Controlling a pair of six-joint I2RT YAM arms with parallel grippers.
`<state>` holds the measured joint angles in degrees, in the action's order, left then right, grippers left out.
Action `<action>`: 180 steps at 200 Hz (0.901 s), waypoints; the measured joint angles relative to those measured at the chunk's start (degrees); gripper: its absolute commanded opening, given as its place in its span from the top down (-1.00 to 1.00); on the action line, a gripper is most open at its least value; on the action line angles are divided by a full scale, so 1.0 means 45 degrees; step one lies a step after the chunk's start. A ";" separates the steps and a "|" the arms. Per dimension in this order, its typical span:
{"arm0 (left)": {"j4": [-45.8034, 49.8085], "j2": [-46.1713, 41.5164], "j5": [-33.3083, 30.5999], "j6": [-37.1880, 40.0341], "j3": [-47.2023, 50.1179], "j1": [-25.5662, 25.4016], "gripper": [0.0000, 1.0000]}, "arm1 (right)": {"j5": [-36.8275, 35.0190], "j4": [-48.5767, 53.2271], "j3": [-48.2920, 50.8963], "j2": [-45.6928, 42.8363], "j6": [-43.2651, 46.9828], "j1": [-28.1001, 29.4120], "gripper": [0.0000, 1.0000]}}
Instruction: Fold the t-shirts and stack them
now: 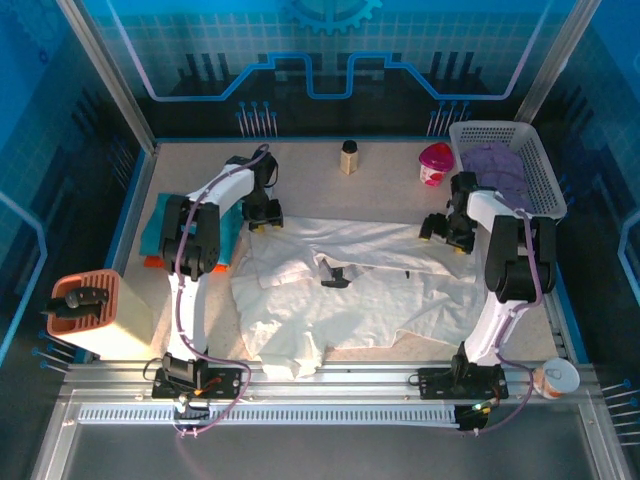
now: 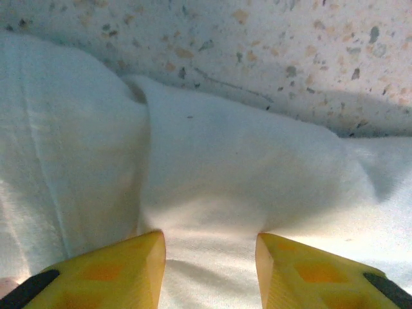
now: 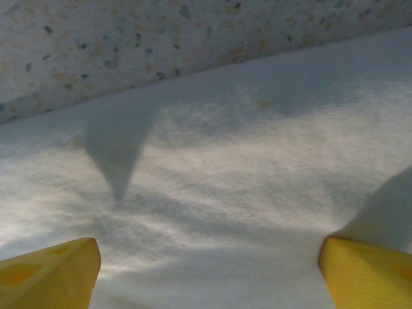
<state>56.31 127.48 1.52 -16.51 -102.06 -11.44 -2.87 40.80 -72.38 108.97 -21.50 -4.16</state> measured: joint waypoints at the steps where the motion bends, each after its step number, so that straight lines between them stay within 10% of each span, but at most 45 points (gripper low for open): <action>1: 0.0000 0.0005 -0.0005 0.0000 -0.0019 0.0000 0.16 | -0.0010 0.0019 -0.0019 0.0010 0.0000 0.0000 -0.78; 180: -0.0500 -0.1671 0.0389 -0.0593 0.2375 -0.1399 0.14 | -0.1336 0.0282 0.0933 -0.0529 -0.0588 0.2341 -0.78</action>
<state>54.06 119.96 3.27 -19.18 -91.37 -17.74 -8.88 42.06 -68.18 106.59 -24.14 6.37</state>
